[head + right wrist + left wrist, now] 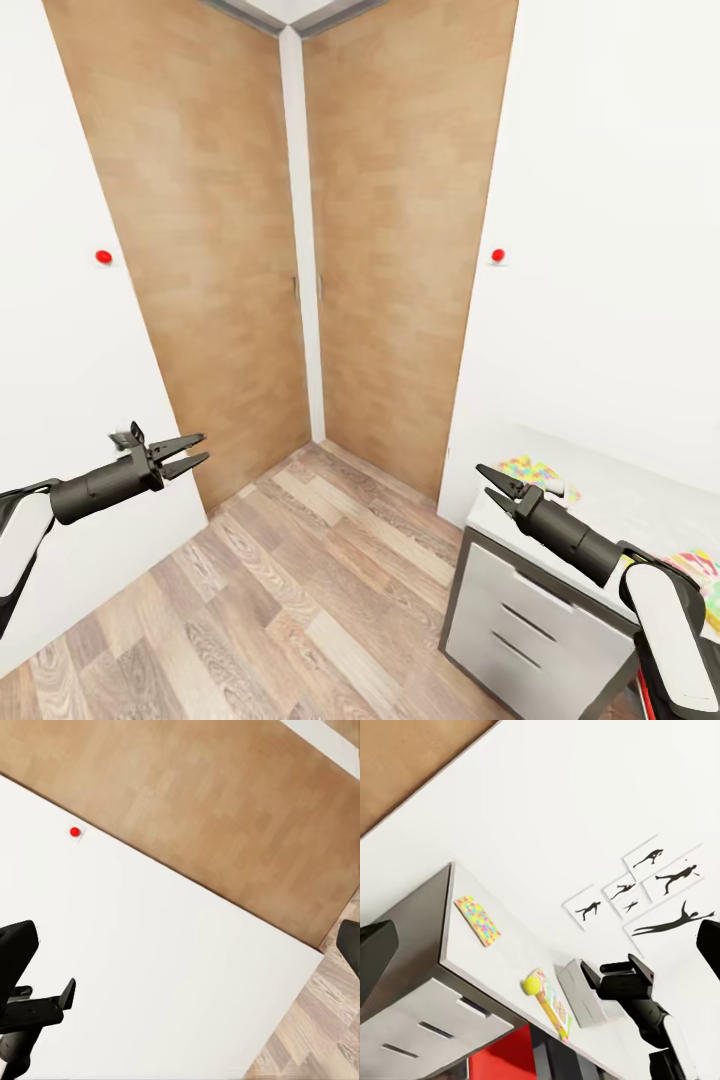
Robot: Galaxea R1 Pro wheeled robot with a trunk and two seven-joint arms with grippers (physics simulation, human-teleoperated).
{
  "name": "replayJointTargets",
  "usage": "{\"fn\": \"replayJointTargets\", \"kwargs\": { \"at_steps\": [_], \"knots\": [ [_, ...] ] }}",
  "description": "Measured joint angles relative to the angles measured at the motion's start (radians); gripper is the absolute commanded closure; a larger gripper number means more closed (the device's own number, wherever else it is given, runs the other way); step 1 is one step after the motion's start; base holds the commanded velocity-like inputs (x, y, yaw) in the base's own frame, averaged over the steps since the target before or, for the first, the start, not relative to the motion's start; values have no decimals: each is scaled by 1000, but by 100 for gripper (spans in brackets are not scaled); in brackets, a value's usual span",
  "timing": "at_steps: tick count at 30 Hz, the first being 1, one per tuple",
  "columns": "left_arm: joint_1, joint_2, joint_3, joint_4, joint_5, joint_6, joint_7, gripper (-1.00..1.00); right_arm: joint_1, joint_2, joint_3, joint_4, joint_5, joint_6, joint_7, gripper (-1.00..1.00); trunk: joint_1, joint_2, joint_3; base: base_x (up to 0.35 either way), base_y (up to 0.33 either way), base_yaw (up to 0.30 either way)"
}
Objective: Put all the toys in the child's room - the three board games (two on the bed and one on the table), the two jigsaw puzzles on the table, and the tennis ball on the table - inside the toy box on the table in the child's room.
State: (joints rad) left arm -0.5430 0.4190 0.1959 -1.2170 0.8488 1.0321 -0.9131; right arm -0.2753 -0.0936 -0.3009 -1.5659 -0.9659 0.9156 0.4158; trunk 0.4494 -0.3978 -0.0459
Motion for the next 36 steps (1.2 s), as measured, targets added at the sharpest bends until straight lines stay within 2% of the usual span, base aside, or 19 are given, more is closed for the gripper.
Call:
{"fn": "replayJointTargets", "kwargs": {
  "at_steps": [7,15,21,31,36],
  "knots": [
    [0,1,2,0,-2,0,4,-100,0,0,0,0,1,0,-1,-100,0,0,0,0,0,290],
    [0,1,0,1,-3,0,8,-100,0,1,19,0,58,0,-7,-100,0,0,0,0,0,290],
    [-1,1,-2,1,-6,0,30,-100,0,1,25,0,76,0,-9,-100,0,0,0,0,0,290],
    [-1,-1,-11,1,-6,0,131,-100,0,2,27,3,82,-2,-54,-100,0,0,0,0,0,290],
    [-1,-5,-15,1,-18,-1,248,-100,0,2,30,24,80,-6,-139,-100,0,0,0,0,0,290]
  ]
}}
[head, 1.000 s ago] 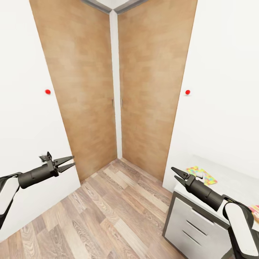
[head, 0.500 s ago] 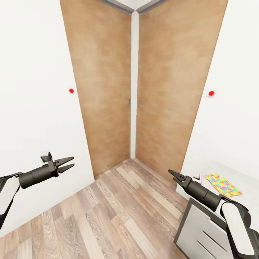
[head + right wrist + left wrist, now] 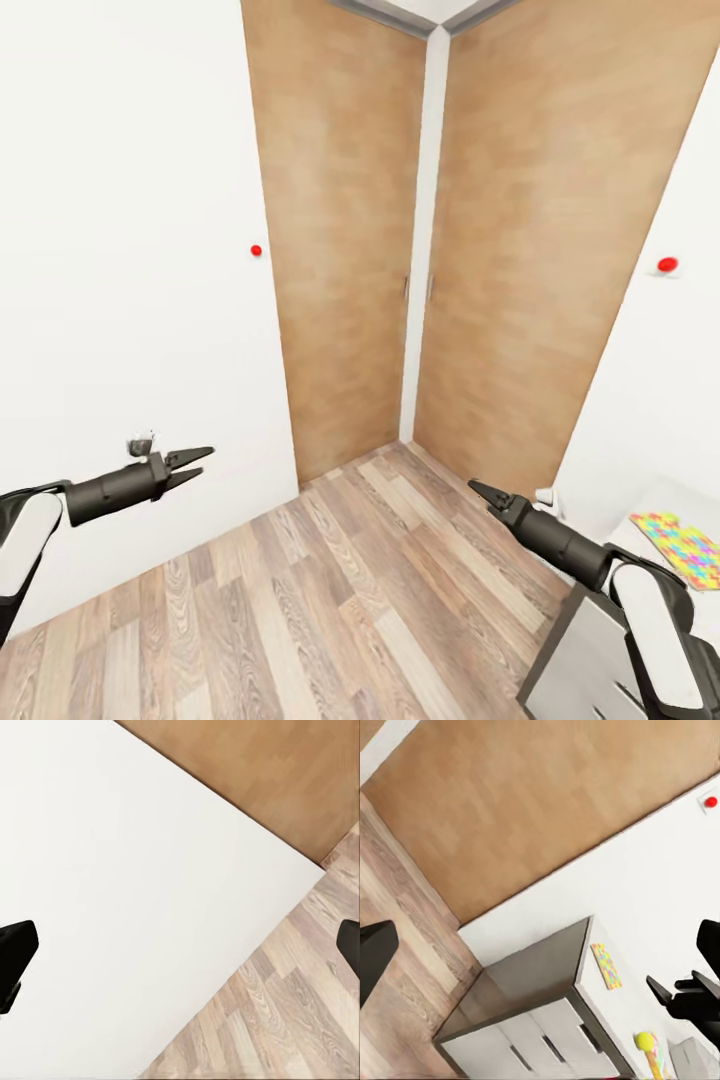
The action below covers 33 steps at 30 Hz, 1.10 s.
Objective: Put all the toys in the child's room - the three board games (two on the bed and one on the table), the two jigsaw puzzles on the table, and the tennis ball on the table - inside the toy box on the table in the child's room.
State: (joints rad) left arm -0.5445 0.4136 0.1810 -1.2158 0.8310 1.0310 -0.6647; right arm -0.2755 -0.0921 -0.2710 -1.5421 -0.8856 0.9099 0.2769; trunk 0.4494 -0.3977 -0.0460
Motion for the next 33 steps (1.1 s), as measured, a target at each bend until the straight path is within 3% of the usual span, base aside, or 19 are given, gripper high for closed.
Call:
{"fn": "replayJointTargets", "kwargs": {
  "at_steps": [7,11,15,18,20,24,26,29,33],
  "knots": [
    [0,-3,-22,2,-8,-1,176,-100,0,-1,48,39,-1,-16,-64,-100,0,0,0,0,0,290],
    [0,-21,-77,28,-10,-20,295,-100,-1,-1,87,83,9,-58,-101,-100,0,0,0,0,0,290],
    [0,-35,-116,57,-11,-47,352,-100,-10,-1,107,139,31,-89,-145,-100,0,0,0,0,0,290],
    [0,-50,-167,107,-13,-90,413,-100,-22,1,133,211,72,-109,-202,-100,0,0,0,0,0,290],
    [0,-56,-186,131,-15,-112,435,-100,-25,4,143,236,92,-113,-219,-100,0,0,0,0,0,290],
    [0,-65,-261,210,-16,-190,507,-100,-28,9,159,282,163,-127,-251,-100,0,0,0,0,0,290],
    [0,-74,-326,277,-27,-256,559,-100,-26,10,163,296,220,-154,-274,-100,0,0,0,0,0,290],
    [-1,-85,-371,334,-37,-319,595,-100,-21,10,164,314,264,-176,-295,-100,0,0,0,0,0,290],
    [-4,-123,-423,464,-78,-459,648,-100,-15,20,165,420,322,-248,-320,-100,0,0,0,0,0,290]
  ]
}}
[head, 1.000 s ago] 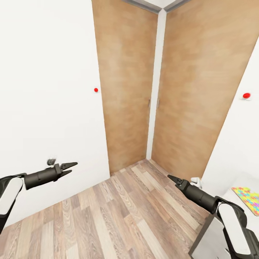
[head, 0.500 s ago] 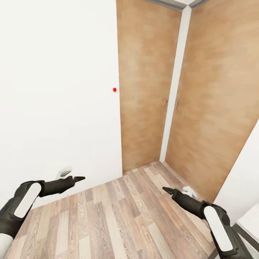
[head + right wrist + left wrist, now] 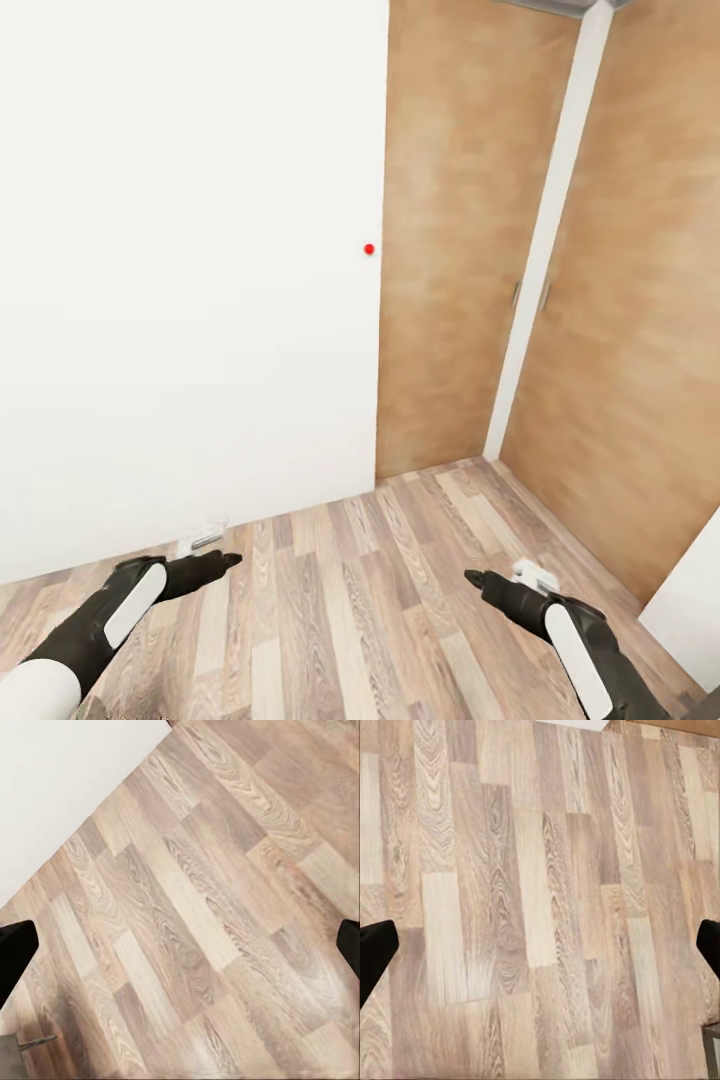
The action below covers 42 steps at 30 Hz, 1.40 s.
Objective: Put all the toys in the child's room - the three board games (two on the bed and one on the table), the two jigsaw puzzles on the table, and the tennis ball on the table - inside the toy box on the table in the child's room.
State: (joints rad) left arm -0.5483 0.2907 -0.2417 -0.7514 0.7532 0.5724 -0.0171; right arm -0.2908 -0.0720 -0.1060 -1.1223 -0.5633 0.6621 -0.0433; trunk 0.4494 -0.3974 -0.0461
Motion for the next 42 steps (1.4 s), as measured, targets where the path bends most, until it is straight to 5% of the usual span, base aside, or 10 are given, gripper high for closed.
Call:
{"fn": "replayJointTargets", "kwargs": {
  "at_steps": [4,9,16,25,42],
  "knots": [
    [-2,-54,-14,108,-63,-101,16,-100,1,12,2,139,18,-108,-6,-100,0,0,0,0,0,290],
    [-4,-117,-17,220,-207,-216,25,-100,0,18,15,314,46,-256,-7,-100,0,0,0,0,0,290],
    [-5,-182,-19,326,-312,-351,27,-100,0,15,33,364,59,-336,-10,-100,0,0,0,0,0,290],
    [-5,-193,-25,362,-334,-440,24,-100,1,6,34,422,60,-381,-11,-100,0,0,0,0,0,290],
    [-5,-197,-25,365,-337,-450,25,-100,1,2,35,435,60,-385,-10,-100,0,0,0,134,0,98]
  ]
}}
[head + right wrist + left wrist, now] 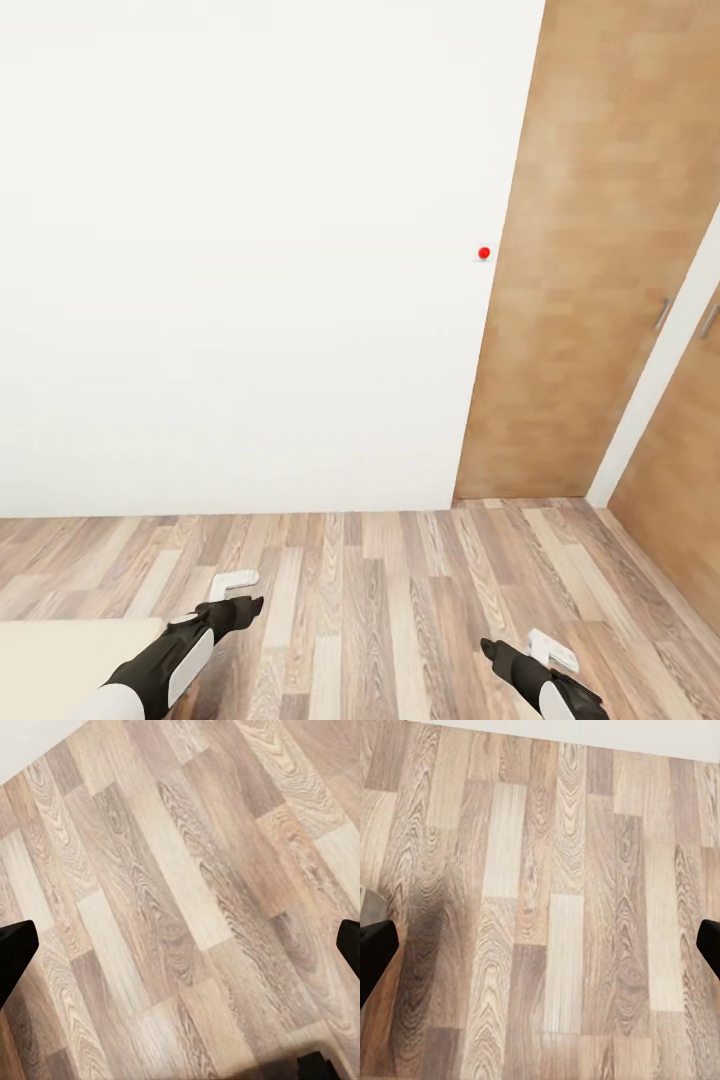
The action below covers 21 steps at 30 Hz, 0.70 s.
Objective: Put all the toys in the child's room - the three board games (two on the bed and one on the table), the two jigsaw puzzles on the table, and the tennis ball on the table - inside the toy box on the table in the child's room.
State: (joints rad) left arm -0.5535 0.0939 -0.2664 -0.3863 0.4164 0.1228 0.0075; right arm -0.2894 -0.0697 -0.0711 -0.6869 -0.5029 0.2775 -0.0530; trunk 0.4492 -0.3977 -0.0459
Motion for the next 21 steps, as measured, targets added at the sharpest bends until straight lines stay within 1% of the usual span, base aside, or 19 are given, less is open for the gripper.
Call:
{"fn": "replayJointTargets", "kwargs": {
  "at_steps": [3,8,12,21],
  "knots": [
    [0,0,0,0,0,0,0,-100,0,0,-1,0,1,0,0,-100,0,0,0,112,-61,2],
    [0,0,1,0,-6,0,0,-100,0,-1,-1,-1,1,0,0,-100,0,0,0,176,-162,1],
    [0,1,2,0,-10,0,0,-100,0,3,-1,-1,2,0,0,-100,0,0,0,47,-39,0],
    [0,2,2,0,-11,0,-1,-100,0,2,-1,-1,1,0,0,-100,0,0,0,11,-9,0]
  ]
}}
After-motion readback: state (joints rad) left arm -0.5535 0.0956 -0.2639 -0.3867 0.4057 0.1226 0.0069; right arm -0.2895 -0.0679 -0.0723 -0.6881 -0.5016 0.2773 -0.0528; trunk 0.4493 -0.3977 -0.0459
